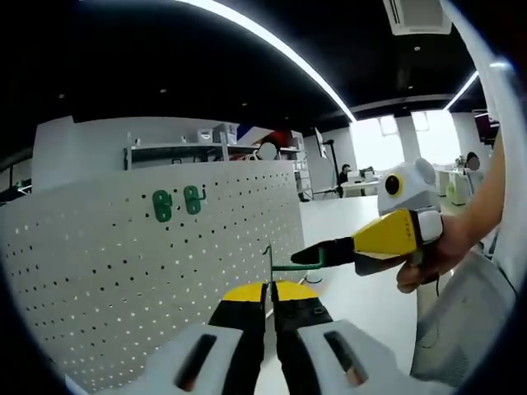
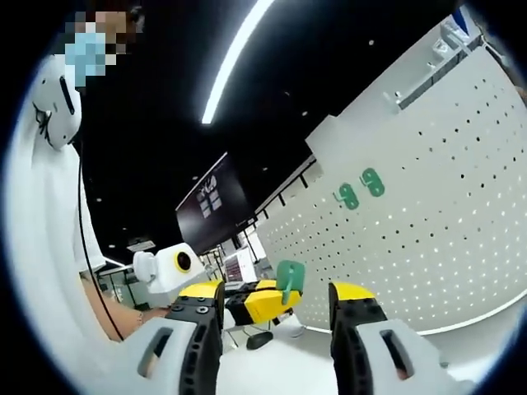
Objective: Insert the hook assembly into the mounting plate slot until the hook locks in place.
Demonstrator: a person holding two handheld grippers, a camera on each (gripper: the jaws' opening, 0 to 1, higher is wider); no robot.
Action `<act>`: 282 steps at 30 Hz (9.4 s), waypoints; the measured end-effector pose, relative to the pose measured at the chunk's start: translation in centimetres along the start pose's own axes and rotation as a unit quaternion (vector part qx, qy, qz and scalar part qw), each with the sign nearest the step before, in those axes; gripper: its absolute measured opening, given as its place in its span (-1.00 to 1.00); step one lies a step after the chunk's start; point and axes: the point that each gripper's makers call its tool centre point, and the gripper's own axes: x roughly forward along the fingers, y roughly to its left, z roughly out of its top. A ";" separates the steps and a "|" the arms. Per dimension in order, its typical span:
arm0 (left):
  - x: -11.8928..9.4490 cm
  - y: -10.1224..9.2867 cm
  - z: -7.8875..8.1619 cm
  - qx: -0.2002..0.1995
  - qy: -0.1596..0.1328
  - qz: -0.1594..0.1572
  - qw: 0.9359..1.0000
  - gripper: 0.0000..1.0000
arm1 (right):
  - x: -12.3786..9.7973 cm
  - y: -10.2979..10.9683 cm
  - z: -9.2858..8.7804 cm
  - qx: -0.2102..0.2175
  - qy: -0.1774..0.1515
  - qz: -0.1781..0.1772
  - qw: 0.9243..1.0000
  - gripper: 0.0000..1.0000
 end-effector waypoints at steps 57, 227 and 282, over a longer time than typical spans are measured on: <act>0.0 -0.3 0.2 -0.009 -0.004 0.008 1.000 -0.96 | 2.0 -0.9 -1.0 0.030 0.019 -0.028 0.999 -0.90; -4.5 1.1 -6.1 -0.058 0.068 0.076 0.993 0.74 | 4.0 -13.9 9.9 -0.202 0.039 -0.300 0.932 -0.99; -6.4 2.1 -7.5 -0.073 0.087 0.096 0.989 0.65 | 6.8 -16.5 11.8 -0.221 0.010 -0.317 0.922 -0.99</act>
